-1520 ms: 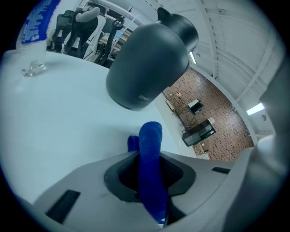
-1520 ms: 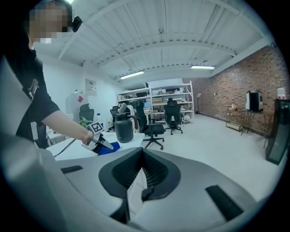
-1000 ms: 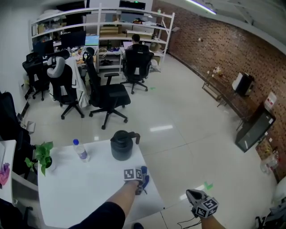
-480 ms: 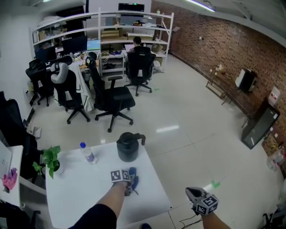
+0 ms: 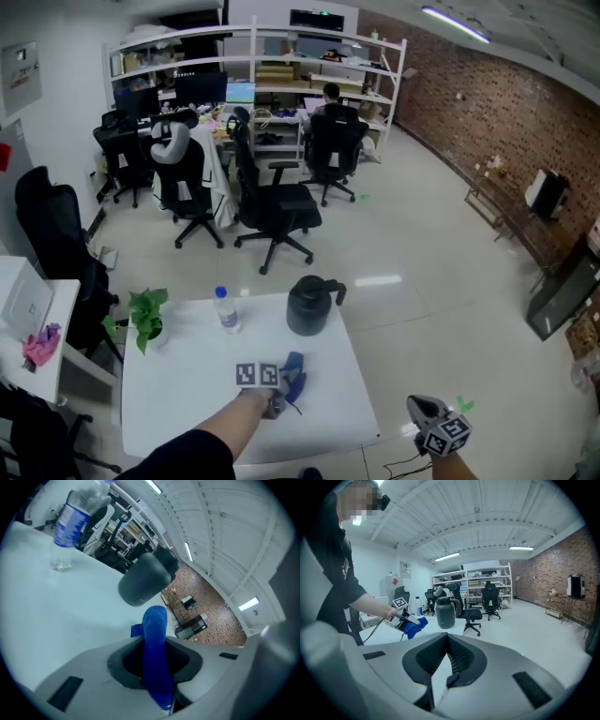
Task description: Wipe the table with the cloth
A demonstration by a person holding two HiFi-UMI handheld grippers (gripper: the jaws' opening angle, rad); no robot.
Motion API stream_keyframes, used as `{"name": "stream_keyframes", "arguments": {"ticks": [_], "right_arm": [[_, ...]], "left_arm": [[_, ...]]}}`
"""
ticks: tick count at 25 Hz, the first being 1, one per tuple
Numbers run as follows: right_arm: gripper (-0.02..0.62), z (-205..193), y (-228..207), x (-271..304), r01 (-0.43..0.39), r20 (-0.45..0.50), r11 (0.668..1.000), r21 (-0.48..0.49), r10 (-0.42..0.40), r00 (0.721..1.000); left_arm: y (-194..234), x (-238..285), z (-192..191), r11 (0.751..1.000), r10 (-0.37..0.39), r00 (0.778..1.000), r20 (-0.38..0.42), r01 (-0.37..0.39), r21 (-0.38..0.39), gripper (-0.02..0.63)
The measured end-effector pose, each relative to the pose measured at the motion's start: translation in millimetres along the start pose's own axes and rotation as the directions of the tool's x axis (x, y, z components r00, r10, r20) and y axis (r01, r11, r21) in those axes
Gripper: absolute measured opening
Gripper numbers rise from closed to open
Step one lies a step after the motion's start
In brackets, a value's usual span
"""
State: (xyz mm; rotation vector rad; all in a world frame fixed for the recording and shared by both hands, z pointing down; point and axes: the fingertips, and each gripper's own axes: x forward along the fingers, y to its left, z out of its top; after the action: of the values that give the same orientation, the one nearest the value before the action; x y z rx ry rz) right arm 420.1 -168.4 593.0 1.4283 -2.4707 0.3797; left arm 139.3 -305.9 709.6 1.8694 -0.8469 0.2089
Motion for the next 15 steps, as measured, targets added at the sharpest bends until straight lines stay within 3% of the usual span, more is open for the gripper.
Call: {"name": "stream_keyframes", "arguments": {"ticks": [3,6,11,15], "right_arm": [[0.012,5,24,12,-0.046,0.029,0.999,0.011,0.046,0.999],[0.012,5,60,37,-0.104,0.035,0.995,0.009,0.104,0.994],[0.012,10,131,90,-0.211,-0.01,0.977,-0.026,0.211,0.977],[0.012,11,180,118,-0.275,-0.052,0.959,-0.063,0.272,0.961]], "left_arm": [[42,-92,-14,0.996,0.084,0.996,0.04,-0.084,-0.013,0.077],[110,-199,-35,0.976,0.219,0.971,0.097,-0.215,-0.047,0.077],[212,-374,-93,0.892,0.449,0.876,0.176,-0.427,-0.149,0.077],[263,-460,-145,0.816,0.574,0.798,0.184,-0.536,-0.217,0.077]]}}
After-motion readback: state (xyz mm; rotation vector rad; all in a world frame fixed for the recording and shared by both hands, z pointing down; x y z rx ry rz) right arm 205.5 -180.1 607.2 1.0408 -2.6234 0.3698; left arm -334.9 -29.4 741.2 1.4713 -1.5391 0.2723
